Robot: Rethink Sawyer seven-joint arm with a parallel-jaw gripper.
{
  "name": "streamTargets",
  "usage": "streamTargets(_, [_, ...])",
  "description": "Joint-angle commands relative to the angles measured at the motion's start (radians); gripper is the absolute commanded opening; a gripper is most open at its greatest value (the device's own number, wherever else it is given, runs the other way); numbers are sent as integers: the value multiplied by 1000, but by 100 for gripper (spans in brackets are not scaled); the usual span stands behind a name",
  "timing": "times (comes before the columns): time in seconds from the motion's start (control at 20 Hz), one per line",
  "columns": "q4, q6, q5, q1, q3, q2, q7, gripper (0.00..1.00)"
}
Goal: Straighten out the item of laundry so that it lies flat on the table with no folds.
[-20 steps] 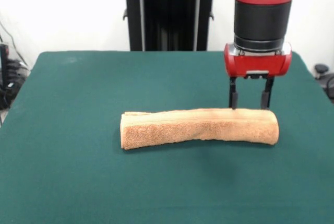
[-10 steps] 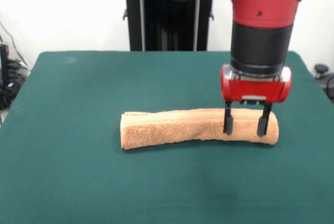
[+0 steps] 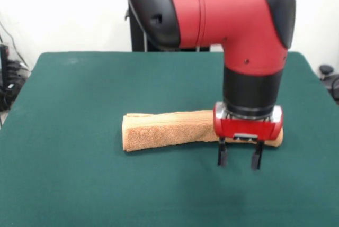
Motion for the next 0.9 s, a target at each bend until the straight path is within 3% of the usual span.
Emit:
streamTargets(0.05, [-3,47,-13,16,-10,108,-46,100])
streamTargets(0.35, [20,-13,-31,27,-29,130,-12,100])
streamTargets(0.9, [207,-33,3,38,-50,24,67,100])
